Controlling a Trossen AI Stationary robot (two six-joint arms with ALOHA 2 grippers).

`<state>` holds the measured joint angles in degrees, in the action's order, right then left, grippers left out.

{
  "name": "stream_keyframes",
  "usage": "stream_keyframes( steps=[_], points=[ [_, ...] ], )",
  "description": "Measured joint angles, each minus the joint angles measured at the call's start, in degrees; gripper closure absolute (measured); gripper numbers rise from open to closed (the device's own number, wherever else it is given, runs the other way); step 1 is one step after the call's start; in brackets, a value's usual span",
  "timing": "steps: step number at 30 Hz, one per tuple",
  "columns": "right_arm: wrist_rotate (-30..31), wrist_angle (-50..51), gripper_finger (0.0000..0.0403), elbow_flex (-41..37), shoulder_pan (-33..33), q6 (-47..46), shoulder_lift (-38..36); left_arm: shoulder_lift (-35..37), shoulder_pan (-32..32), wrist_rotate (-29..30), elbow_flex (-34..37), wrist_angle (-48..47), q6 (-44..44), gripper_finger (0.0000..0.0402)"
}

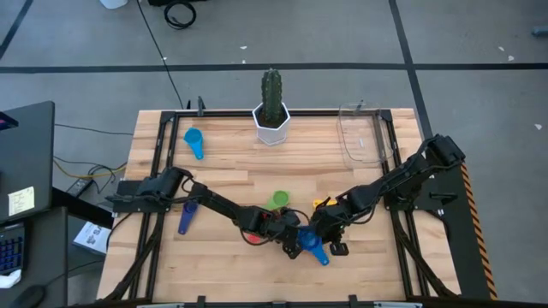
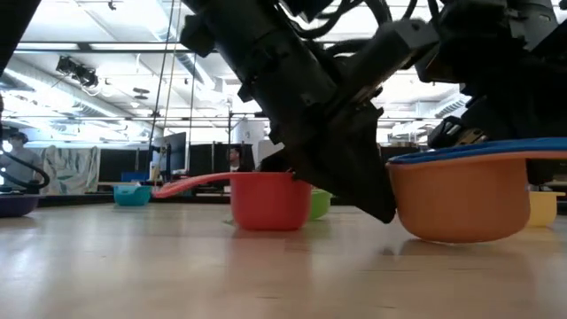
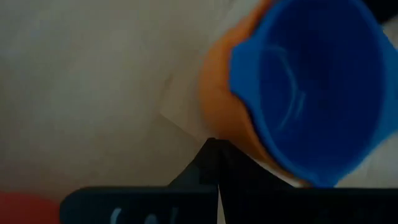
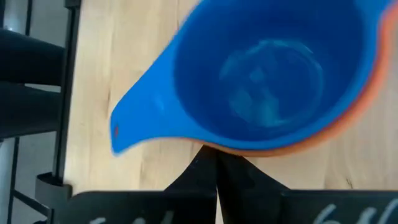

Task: Nest measuring cups in basket
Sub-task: Adjust the stacked measuring cups

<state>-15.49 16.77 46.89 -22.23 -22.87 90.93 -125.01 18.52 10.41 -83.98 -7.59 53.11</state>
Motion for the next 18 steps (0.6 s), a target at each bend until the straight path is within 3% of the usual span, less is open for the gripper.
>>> stream_keyframes(
  steps=[13, 18],
  points=[
    [0.7, -1.1, 0.0403, 0.0, -0.1, -0.4, 0.0, 0.0, -2.6, 0.2, 0.0, 0.8, -4.1, 0.0401],
    [5.6, 3.3, 0.0403, 0.0, -0.4, 0.8, -1.2, 0.0, -2.7, 0.1, 0.0, 0.0, -4.4, 0.0391]
  ],
)
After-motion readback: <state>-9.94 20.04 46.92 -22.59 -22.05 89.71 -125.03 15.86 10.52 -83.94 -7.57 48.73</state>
